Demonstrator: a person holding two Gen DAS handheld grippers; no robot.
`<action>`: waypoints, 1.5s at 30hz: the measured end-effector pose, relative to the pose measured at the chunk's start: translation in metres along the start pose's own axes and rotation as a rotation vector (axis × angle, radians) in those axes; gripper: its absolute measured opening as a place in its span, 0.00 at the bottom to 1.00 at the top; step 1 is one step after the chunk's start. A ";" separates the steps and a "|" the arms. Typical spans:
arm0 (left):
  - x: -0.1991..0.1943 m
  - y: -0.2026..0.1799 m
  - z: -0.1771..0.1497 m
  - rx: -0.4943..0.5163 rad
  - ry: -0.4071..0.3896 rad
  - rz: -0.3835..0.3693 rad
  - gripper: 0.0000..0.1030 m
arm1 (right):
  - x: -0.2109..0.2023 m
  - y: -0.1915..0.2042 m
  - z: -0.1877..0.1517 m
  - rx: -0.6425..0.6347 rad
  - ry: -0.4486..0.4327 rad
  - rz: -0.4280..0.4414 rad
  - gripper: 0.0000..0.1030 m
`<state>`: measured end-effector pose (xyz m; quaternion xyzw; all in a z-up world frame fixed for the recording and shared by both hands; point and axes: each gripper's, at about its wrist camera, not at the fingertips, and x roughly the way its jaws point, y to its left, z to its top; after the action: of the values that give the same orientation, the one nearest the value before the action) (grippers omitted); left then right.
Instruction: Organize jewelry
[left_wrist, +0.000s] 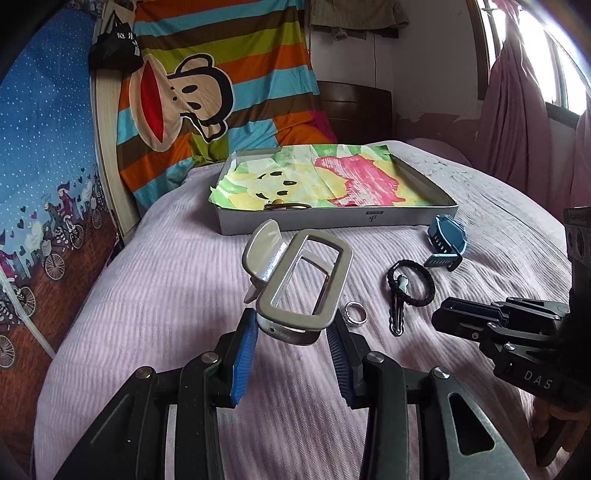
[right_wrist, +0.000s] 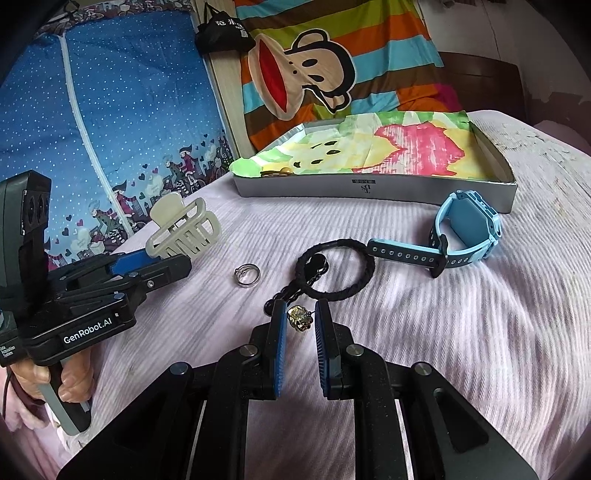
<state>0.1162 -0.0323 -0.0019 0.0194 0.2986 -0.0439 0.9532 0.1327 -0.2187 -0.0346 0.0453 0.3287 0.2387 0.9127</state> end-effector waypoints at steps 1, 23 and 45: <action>-0.001 0.000 0.001 -0.005 -0.004 -0.004 0.35 | 0.000 0.001 0.000 -0.006 -0.002 0.000 0.13; 0.077 -0.006 0.106 -0.123 0.032 -0.072 0.35 | 0.019 -0.051 0.109 0.008 -0.115 -0.115 0.13; 0.139 -0.018 0.115 -0.137 0.200 -0.112 0.35 | 0.068 -0.086 0.116 0.074 -0.024 -0.123 0.13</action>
<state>0.2937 -0.0678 0.0129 -0.0584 0.3949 -0.0744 0.9138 0.2854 -0.2543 -0.0043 0.0614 0.3283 0.1694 0.9272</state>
